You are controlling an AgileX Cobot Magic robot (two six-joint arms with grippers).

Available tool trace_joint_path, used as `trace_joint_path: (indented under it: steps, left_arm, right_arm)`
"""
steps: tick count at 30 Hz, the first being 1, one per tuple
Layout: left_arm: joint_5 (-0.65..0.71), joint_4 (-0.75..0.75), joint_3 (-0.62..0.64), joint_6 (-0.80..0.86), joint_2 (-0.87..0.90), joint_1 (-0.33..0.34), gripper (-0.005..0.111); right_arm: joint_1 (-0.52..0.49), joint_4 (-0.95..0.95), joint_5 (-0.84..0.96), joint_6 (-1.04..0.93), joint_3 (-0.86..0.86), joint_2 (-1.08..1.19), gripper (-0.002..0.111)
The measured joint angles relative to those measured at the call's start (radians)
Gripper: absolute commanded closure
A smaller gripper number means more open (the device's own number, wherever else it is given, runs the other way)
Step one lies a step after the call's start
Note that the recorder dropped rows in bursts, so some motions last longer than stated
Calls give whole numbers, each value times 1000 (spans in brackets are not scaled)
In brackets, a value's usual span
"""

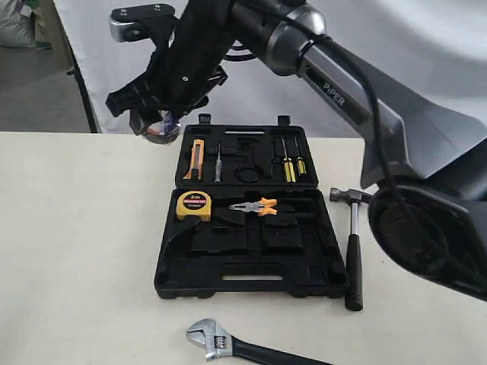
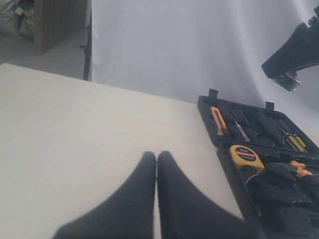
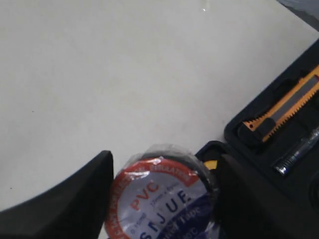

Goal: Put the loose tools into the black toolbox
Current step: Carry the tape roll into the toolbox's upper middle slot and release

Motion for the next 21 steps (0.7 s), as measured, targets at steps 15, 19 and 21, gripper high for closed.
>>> trace_joint_path:
  steps: [15, 19, 21]
  left_arm:
    - [0, 0, 0, 0, 0, 0, 106]
    - [0, 0, 0, 0, 0, 0, 106]
    - [0, 0, 0, 0, 0, 0, 106]
  right_arm:
    - [-156, -48, -26, 0, 225, -12, 109]
    - [-186, -48, -104, 0, 275, -12, 109]
    - [-196, -48, -148, 0, 291, -6, 109]
